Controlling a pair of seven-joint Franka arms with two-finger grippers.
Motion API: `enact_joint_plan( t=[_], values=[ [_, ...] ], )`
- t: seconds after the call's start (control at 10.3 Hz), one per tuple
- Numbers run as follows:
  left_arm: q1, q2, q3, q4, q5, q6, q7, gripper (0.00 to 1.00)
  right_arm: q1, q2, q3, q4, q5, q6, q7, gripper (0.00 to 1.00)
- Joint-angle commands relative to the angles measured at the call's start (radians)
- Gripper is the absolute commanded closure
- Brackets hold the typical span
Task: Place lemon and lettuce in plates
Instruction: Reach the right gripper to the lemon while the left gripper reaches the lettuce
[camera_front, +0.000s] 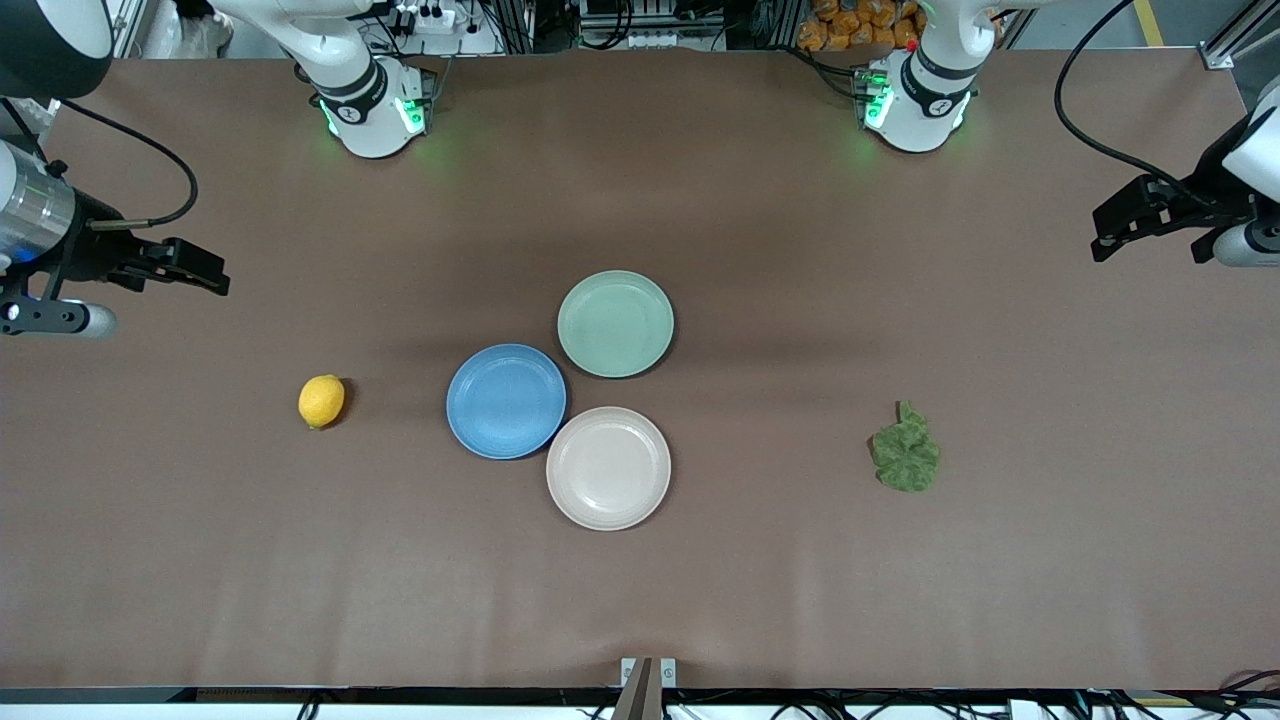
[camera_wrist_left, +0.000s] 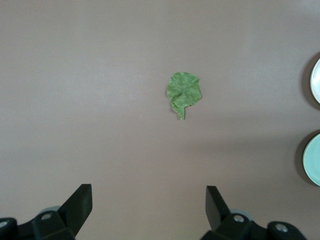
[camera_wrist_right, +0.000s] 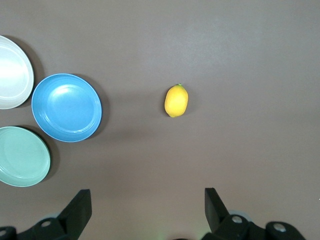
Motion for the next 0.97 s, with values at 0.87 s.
enact_joint_plan(
  t=[0.87],
  values=[
    [-0.015, 0.265, -0.019, -0.341, -0.006, 0.456, -0.005, 0.00, -0.066, 0.084, -0.001, -0.117, -0.005, 0.211, -0.008, 0.00]
  ],
)
